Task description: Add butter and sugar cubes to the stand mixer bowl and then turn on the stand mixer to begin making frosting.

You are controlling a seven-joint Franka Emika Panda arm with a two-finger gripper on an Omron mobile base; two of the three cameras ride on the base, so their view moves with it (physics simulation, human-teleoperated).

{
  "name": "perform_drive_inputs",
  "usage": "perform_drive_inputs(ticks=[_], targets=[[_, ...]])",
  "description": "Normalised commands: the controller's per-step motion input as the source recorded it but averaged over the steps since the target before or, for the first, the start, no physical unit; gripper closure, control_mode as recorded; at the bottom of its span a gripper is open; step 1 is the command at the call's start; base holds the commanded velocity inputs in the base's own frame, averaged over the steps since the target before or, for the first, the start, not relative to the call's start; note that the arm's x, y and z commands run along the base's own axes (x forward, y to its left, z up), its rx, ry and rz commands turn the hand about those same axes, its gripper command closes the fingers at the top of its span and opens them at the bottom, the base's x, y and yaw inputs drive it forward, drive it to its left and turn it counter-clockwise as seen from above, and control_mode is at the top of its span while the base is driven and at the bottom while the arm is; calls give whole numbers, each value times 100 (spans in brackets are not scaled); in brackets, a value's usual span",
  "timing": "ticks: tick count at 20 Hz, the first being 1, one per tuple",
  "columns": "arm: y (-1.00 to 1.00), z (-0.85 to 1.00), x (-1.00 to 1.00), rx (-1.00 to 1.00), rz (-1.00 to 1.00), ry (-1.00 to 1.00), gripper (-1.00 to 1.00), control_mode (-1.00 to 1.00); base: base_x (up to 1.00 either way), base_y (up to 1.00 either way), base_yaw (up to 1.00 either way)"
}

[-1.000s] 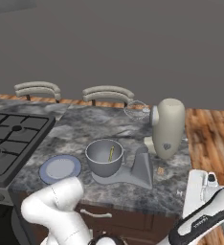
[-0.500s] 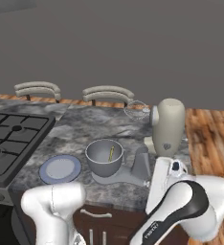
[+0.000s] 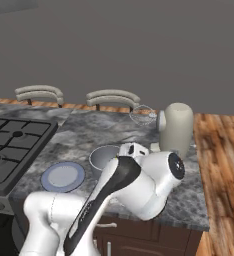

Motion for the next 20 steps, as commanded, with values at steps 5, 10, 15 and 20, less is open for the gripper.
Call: perform_drive_inputs(ticks=[5, 10, 15, 20], targets=[[94, 39, 35, -23, -2, 1, 100, -100, 0, 0, 0], [54, 11, 57, -25, 0, 3, 100, -100, 0, 0, 0], [7, -2, 64, -25, 0, 9, 100, -100, 0, 0, 0], [0, -7, 69, -22, 0, 11, 100, -100, 0, 0, 0]])
